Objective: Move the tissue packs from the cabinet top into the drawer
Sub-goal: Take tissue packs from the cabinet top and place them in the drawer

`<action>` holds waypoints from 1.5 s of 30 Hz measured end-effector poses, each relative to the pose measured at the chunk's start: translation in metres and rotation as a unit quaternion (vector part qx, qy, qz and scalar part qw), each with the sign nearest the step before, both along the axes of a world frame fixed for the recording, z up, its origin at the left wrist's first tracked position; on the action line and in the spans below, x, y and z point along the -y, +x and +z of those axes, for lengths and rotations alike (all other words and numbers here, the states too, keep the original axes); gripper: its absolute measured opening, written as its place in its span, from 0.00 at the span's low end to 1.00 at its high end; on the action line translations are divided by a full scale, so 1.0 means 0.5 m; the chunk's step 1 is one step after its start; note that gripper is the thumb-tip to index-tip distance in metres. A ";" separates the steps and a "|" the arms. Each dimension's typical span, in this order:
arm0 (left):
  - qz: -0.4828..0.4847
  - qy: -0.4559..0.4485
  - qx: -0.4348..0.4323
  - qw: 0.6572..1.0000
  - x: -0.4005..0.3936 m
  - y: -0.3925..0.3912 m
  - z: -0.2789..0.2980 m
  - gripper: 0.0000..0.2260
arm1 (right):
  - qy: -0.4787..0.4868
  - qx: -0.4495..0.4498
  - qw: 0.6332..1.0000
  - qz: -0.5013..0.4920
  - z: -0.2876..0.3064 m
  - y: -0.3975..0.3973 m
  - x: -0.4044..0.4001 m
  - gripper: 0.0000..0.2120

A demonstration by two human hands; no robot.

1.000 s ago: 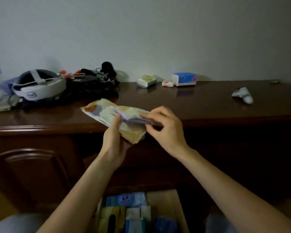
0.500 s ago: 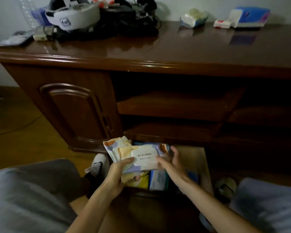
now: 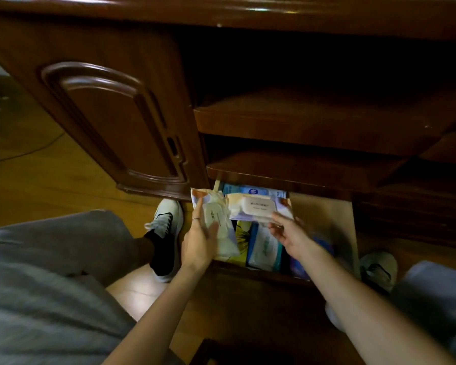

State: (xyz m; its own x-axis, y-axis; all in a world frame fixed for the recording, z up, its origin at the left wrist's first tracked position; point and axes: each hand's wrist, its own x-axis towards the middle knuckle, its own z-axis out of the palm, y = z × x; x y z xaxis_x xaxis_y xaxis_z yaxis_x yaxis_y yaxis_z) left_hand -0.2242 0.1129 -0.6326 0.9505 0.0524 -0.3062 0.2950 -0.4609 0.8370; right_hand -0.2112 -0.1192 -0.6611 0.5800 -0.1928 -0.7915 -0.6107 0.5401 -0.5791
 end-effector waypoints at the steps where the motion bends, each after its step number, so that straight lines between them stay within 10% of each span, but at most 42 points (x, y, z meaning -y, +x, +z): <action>1: -0.002 0.014 0.004 1.000 -0.002 0.002 -0.004 0.29 | 0.011 0.000 1.000 -0.011 -0.004 0.017 -0.001 0.06; 16: -0.023 -0.009 -0.007 1.000 0.008 0.015 -0.044 0.27 | -0.029 -0.049 0.995 -0.082 -0.130 0.220 -0.003 0.05; 23: -0.015 -0.029 -0.014 0.999 0.018 0.033 -0.051 0.25 | -0.136 -0.095 0.976 0.140 -0.158 0.233 -0.015 0.09; 35: 0.008 -0.088 -0.028 0.996 0.030 0.020 -0.037 0.27 | -0.205 0.030 0.967 0.149 -0.076 0.128 0.011 0.08; 38: 0.028 -0.133 -0.040 0.990 0.028 0.012 -0.034 0.28 | -0.325 0.091 0.910 0.241 -0.080 0.096 0.018 0.12; 42: 0.036 -0.151 -0.043 0.987 0.028 -0.001 -0.024 0.28 | -0.525 0.061 0.744 0.409 -0.089 0.084 0.055 0.22; 45: 0.024 -0.155 -0.042 0.987 0.024 -0.005 -0.023 0.29 | -0.534 0.045 0.702 0.468 -0.114 0.094 0.075 0.27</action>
State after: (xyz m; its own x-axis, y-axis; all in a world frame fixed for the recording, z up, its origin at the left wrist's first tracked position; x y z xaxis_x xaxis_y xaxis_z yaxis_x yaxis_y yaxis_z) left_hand -0.2269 0.1010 -0.6443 0.9201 -0.0120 -0.3914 0.3838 -0.1711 0.9074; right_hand -0.1642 -0.1566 -0.7183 0.8873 -0.1493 -0.4364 -0.3428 -0.8464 -0.4076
